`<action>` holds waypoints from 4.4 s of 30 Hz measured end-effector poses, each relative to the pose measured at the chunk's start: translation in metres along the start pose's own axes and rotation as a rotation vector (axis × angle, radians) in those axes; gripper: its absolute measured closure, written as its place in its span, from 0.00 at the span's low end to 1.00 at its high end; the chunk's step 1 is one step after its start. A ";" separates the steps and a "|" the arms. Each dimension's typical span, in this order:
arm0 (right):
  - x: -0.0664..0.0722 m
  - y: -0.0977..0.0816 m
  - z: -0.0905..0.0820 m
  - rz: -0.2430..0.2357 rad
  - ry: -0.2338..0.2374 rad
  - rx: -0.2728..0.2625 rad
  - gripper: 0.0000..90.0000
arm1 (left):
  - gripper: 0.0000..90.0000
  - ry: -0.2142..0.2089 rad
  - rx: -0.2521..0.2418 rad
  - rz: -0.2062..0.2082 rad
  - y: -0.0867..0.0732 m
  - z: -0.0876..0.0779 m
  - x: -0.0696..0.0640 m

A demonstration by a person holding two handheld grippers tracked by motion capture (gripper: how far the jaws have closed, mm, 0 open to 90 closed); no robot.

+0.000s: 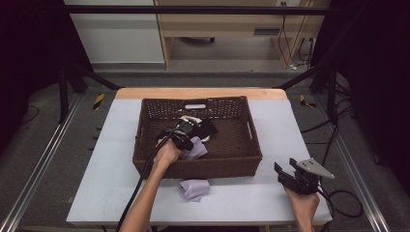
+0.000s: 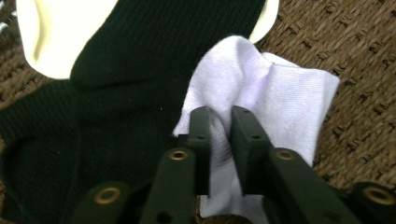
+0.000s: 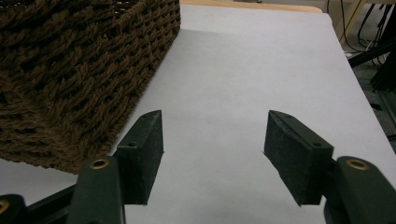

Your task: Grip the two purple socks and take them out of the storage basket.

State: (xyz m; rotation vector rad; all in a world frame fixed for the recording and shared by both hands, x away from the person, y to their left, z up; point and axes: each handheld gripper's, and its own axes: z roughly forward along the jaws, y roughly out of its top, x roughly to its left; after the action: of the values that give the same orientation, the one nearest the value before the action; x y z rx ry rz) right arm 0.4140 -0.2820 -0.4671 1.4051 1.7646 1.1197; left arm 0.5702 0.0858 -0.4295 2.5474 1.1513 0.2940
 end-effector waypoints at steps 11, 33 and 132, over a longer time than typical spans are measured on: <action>0.000 0.000 0.000 -0.002 -0.003 0.001 0.42 | 0.90 -0.004 -0.291 -0.052 -0.009 -0.029 0.006; 0.000 0.000 0.001 -0.005 -0.006 0.005 0.42 | 0.90 -0.016 -0.755 -0.060 -0.041 -0.108 0.005; -0.004 -0.004 0.003 0.008 -0.037 0.034 0.20 | 0.53 -0.104 -0.783 -0.003 -0.132 -0.118 -0.065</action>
State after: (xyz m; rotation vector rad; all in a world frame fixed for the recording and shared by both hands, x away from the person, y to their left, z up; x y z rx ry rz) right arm 0.4156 -0.2858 -0.4722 1.4457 1.7610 1.0658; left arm 0.3990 0.1432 -0.3736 1.8438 0.7850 0.4905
